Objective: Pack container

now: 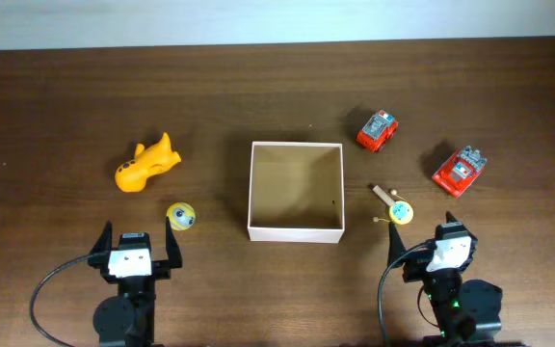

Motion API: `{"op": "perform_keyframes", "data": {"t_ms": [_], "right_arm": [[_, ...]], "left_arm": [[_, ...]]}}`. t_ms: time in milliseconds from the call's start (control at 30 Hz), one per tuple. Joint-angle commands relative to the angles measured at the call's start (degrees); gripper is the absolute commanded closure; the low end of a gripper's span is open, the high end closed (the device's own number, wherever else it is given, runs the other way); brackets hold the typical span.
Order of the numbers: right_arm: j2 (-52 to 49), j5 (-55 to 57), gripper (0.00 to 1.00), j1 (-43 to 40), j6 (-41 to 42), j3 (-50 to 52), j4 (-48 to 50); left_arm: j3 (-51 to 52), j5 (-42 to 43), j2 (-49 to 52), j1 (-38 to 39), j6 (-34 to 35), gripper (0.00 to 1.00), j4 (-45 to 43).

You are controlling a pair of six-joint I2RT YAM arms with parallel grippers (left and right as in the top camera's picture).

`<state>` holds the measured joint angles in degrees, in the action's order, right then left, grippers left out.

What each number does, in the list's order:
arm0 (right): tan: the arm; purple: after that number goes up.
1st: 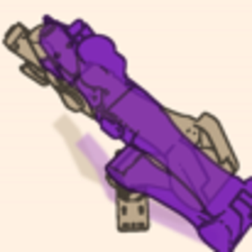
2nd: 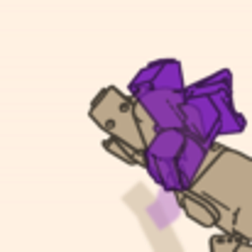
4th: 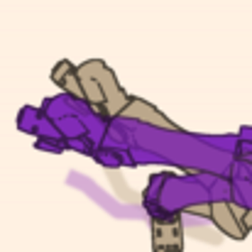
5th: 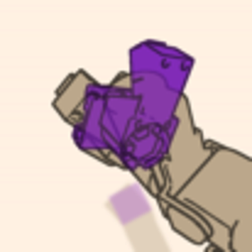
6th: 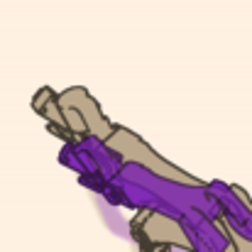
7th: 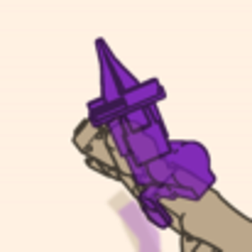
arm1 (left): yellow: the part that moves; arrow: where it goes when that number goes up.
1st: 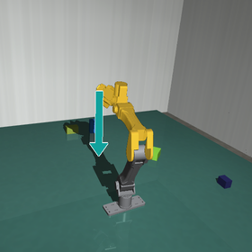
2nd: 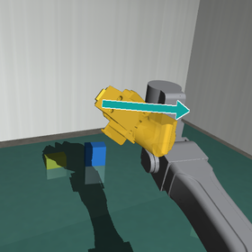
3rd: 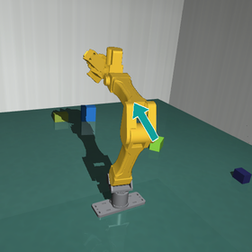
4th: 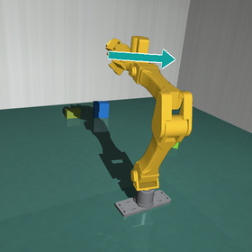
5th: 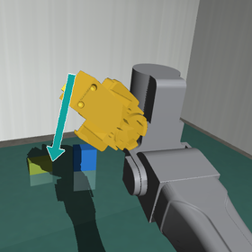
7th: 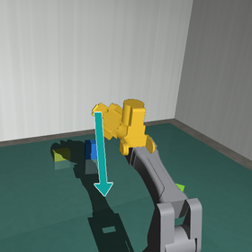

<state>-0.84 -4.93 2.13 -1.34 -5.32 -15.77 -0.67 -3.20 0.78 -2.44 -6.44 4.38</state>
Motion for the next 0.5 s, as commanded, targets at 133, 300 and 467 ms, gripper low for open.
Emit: {"op": "perform_keyframes", "data": {"t_ms": [133,300,467], "right_arm": [[0.37,-3.13,0.01,0.42,3.37,-2.38,0.15],[0.13,-3.04,0.01,0.42,4.74,-9.86,-2.71],[-4.55,-3.04,0.01,0.42,7.65,-22.21,-11.02]], "left_arm": [[0.15,0.44,-0.48,-0.35,-0.55,0.01,0.2],[0.15,0.44,-0.48,-0.35,-0.57,0.01,0.2],[0.15,0.46,-0.48,-0.35,-0.57,0.01,0.2]]}}
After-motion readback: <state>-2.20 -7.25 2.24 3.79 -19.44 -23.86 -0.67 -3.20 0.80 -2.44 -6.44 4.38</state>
